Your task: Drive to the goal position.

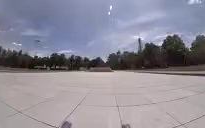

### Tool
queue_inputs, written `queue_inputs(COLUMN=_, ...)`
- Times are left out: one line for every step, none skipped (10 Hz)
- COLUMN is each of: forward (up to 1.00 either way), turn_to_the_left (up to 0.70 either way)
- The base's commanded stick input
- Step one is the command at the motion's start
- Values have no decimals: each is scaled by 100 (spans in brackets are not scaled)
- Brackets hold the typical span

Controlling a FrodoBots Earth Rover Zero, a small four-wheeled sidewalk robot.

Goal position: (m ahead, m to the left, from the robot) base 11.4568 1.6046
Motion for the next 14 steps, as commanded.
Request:
queue_inputs(forward=9, turn_to_the_left=0)
queue_inputs(forward=9, turn_to_the_left=0)
queue_inputs(forward=10, turn_to_the_left=0)
queue_inputs(forward=10, turn_to_the_left=0)
queue_inputs(forward=10, turn_to_the_left=0)
queue_inputs(forward=9, turn_to_the_left=0)
queue_inputs(forward=10, turn_to_the_left=0)
queue_inputs(forward=10, turn_to_the_left=0)
queue_inputs(forward=9, turn_to_the_left=0)
queue_inputs(forward=10, turn_to_the_left=0)
queue_inputs(forward=10, turn_to_the_left=0)
queue_inputs(forward=10, turn_to_the_left=0)
queue_inputs(forward=10, turn_to_the_left=0)
queue_inputs(forward=9, turn_to_the_left=0)
